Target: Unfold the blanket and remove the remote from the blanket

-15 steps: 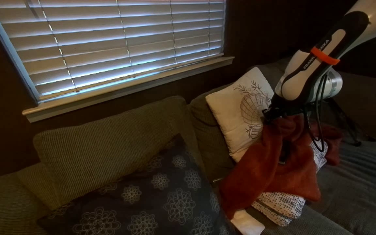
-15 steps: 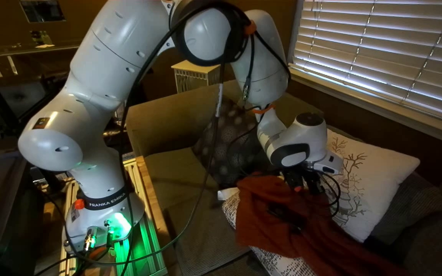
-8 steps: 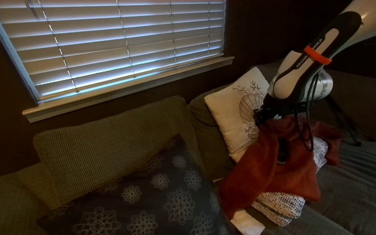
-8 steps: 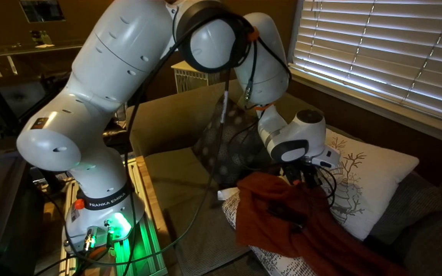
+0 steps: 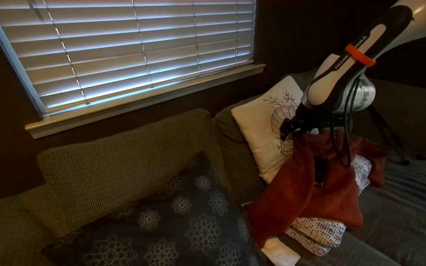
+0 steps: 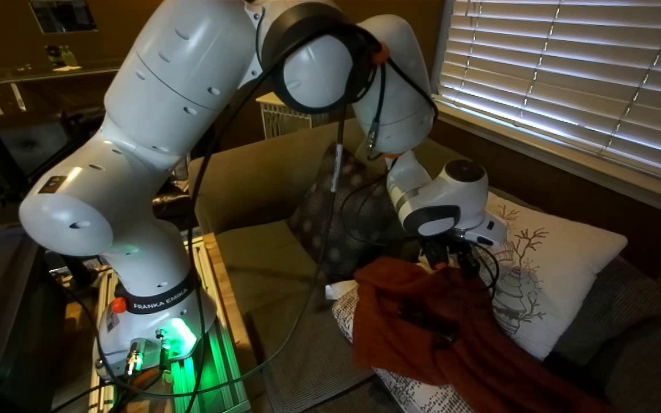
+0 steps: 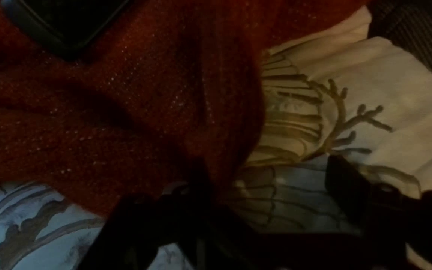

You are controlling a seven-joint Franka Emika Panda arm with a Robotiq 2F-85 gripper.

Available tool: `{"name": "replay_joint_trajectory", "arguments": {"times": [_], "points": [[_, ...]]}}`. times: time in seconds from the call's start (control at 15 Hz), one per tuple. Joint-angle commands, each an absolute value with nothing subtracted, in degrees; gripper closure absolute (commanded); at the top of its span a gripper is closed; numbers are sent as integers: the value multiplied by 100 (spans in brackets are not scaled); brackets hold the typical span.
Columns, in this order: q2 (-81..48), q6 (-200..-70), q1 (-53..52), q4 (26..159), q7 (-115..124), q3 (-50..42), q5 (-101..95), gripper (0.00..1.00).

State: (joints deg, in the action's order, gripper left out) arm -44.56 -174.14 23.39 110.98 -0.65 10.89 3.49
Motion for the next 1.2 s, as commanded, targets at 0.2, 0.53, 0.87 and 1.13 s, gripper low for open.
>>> {"name": "replay_joint_trajectory", "arguments": {"times": [0.2, 0.53, 0.87, 1.13], "points": [[-3721, -17253, 2442, 11818, -285, 1375, 698, 0], [-3300, -17161, 2771, 12239, -596, 1923, 875, 0], [-2692, -16564, 2608, 12809, -752, 1719, 943, 0], [-2200, -15732, 2229, 13273, -882, 1081, 821, 0]]}}
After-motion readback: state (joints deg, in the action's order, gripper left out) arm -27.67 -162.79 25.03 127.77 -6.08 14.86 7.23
